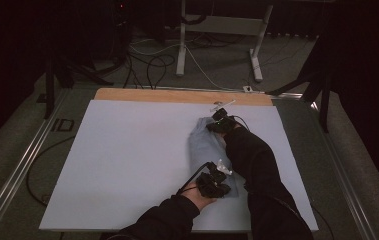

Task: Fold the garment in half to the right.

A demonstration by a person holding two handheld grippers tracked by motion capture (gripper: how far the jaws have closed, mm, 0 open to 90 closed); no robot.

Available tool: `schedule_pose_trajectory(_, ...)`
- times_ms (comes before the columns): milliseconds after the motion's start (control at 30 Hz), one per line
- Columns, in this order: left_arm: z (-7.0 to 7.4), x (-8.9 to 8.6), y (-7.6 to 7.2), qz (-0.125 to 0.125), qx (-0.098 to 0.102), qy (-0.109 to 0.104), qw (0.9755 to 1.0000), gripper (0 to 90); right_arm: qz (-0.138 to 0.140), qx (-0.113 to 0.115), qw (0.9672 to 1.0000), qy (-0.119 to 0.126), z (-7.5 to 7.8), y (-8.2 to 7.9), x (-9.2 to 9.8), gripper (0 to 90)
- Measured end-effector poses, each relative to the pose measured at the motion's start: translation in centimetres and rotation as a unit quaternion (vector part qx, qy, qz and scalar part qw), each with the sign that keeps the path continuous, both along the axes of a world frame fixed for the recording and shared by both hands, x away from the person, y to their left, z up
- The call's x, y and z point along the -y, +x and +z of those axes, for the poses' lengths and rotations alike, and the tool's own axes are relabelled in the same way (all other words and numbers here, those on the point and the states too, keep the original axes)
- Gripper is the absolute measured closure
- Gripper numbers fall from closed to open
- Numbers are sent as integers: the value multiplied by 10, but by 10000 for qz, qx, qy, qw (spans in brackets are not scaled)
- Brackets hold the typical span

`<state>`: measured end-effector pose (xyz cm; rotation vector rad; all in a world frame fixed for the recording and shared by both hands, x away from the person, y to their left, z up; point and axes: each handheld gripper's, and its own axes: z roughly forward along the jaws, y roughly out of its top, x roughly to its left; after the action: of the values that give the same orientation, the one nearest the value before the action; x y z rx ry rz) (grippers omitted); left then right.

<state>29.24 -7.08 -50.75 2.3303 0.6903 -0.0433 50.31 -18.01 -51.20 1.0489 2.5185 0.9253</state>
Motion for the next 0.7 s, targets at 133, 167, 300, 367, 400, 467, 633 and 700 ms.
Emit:
schedule_pose_trajectory(133, 1, 4, 1, 36, -4, 5, 10000, 865, -57, -36, 10000, 67, -4, 0, 1, 900)
schedule_pose_trajectory(167, 2, 5, 1, 47, 1, 19, 10000, 867, -69, -44, 9999, 77, -3, 0, 1, 900)
schedule_pose_trajectory(300, 8, 14, 1, 62, 106, -22, 9999, 869, -13, 20, 9996, 285, 5, 0, 4, 837)
schedule_pose_trajectory(367, 11, 17, 1, 62, 144, -36, 9999, 869, -14, 96, 9989, 448, 13, -1, 7, 721)
schedule_pose_trajectory(400, 11, 19, 1, 81, 145, -59, 9998, 870, -20, 154, 9983, 565, 17, -2, 8, 660)
schedule_pose_trajectory(467, 10, 23, 0, 68, 169, -14, 9998, 870, -60, 243, 9968, 765, 25, -4, 12, 541)
schedule_pose_trajectory(633, -3, 28, 1, 33, 148, 135, 9998, 868, -246, 455, 9947, 891, 43, -10, 20, 371)
schedule_pose_trajectory(700, -7, 29, 0, 2, 145, 58, 9999, 858, -274, 468, 9933, 1021, 48, -12, 23, 345)
